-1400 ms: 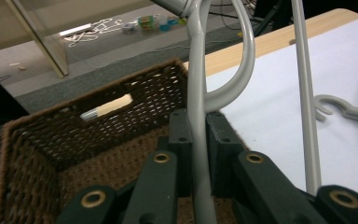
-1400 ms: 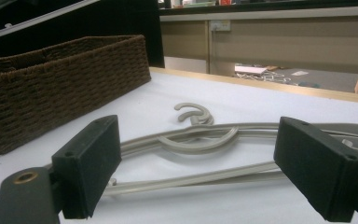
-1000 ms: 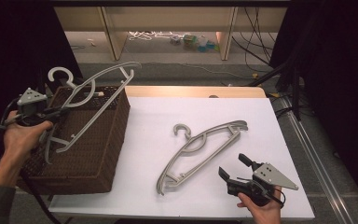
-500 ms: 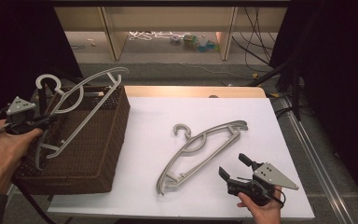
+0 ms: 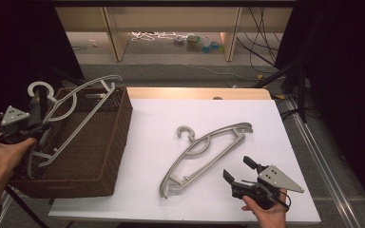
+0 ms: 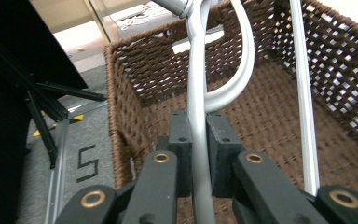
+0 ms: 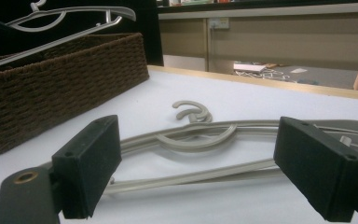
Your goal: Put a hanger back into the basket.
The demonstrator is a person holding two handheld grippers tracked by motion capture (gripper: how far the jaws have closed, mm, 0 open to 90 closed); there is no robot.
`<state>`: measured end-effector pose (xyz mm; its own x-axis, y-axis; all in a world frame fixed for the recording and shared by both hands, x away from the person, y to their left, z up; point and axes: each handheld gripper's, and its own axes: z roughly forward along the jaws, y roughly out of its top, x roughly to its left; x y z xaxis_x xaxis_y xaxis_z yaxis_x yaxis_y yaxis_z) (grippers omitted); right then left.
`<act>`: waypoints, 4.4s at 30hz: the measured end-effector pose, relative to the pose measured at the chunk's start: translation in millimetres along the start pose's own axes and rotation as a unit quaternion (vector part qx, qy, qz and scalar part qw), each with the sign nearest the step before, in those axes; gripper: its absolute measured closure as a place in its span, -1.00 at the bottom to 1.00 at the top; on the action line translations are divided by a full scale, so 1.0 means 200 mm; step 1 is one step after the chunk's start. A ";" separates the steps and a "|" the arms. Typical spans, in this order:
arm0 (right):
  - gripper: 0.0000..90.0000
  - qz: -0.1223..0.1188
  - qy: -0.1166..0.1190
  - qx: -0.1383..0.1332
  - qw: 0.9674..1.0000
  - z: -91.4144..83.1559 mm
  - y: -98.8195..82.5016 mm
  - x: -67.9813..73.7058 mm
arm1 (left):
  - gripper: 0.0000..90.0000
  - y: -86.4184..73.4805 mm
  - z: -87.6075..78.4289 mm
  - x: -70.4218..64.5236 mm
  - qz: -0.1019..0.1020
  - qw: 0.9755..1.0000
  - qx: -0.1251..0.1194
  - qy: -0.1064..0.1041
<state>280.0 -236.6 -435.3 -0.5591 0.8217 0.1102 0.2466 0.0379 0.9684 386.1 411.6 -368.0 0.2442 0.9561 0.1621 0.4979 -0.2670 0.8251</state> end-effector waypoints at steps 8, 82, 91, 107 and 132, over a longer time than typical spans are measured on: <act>-0.65 0.004 0.006 -0.008 1.000 0.01 0.00 0.00 | 0.82 -0.04 0.00 0.01 0.013 1.000 0.009 0.008; -0.65 0.000 0.004 0.003 1.000 0.01 0.00 0.00 | -0.31 0.04 -0.03 -0.32 -0.049 0.995 -0.067 -0.053; -0.65 -0.002 0.002 0.009 1.000 0.01 0.00 -0.01 | -0.52 0.06 -0.11 -0.54 -0.090 0.980 -0.130 -0.119; -0.65 0.007 0.010 -0.001 1.000 0.00 0.00 -0.02 | -0.58 0.07 -0.14 -0.99 -0.072 0.960 -0.179 -0.204; -0.65 0.003 0.013 0.003 1.000 0.01 0.00 0.00 | -0.62 -0.08 -0.06 -1.35 -0.005 0.957 -0.145 -0.252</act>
<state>282.0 -236.3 -434.8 -0.5783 0.8066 0.1223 0.2543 0.0358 0.9665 302.1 159.1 -417.8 0.6470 0.7596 -0.0670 0.2682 -0.1444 0.9525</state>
